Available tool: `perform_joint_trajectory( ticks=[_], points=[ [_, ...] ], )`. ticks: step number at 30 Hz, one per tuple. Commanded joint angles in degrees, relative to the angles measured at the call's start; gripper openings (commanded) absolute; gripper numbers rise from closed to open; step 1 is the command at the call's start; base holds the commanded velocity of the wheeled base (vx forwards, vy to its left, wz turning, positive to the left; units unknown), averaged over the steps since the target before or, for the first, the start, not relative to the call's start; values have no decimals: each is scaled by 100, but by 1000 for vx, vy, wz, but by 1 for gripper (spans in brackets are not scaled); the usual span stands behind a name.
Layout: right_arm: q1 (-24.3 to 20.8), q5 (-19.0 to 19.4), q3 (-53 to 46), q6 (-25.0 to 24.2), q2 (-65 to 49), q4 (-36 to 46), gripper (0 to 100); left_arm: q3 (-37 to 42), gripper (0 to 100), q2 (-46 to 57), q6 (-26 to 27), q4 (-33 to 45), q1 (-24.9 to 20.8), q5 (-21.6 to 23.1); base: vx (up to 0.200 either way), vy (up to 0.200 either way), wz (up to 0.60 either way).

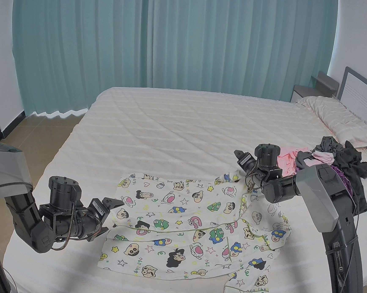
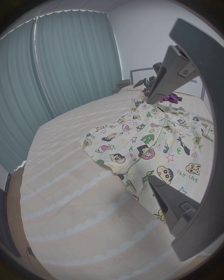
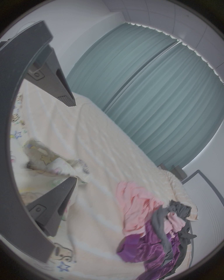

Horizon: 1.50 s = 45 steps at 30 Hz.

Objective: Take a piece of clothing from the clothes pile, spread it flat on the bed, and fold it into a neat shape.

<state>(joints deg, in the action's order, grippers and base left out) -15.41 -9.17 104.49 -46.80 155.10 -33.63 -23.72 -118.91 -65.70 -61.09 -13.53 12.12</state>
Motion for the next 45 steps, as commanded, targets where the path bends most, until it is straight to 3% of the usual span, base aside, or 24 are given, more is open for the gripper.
perform_joint_trajectory(
  ticks=[1, 6, 19, 24, 29, 36, 44, 45],
  points=[
    [99, -6, 1011, 4, 389, 252, 100, -1, 100, -18, -5, 0, 0, 1, 0, 0, 0],
    [170, -103, 1011, 13, 495, 1685, 100, -1, 100, -27, -5, 0, 0, 1, 0, 0, 0],
    [486, -112, 1011, 48, 433, 1737, 100, -18, 100, -36, 13, 0, 0, 1, 0, 0, 0],
    [688, -41, 960, 707, 29, 1667, 100, -18, 100, -36, 13, 0, 0, 1, 0, 0, 0],
    [864, -6, 142, 1182, -173, 1386, 100, -18, 100, -36, 4, 0, 0, 1, 0, 0, 0],
    [1383, 811, -2081, 2043, -903, 375, 100, -27, 100, -36, -5, -8, 0, 10, 0, 0, 0],
    [1805, 1383, -3356, 2491, -1184, -293, 100, -27, 100, -36, -5, 0, 0, 10, 0, 0, 0],
    [1901, 1620, -3699, 2650, -1272, -433, 100, -36, 100, -36, -5, 0, 0, 10, 0, 0, 0]
  ],
)
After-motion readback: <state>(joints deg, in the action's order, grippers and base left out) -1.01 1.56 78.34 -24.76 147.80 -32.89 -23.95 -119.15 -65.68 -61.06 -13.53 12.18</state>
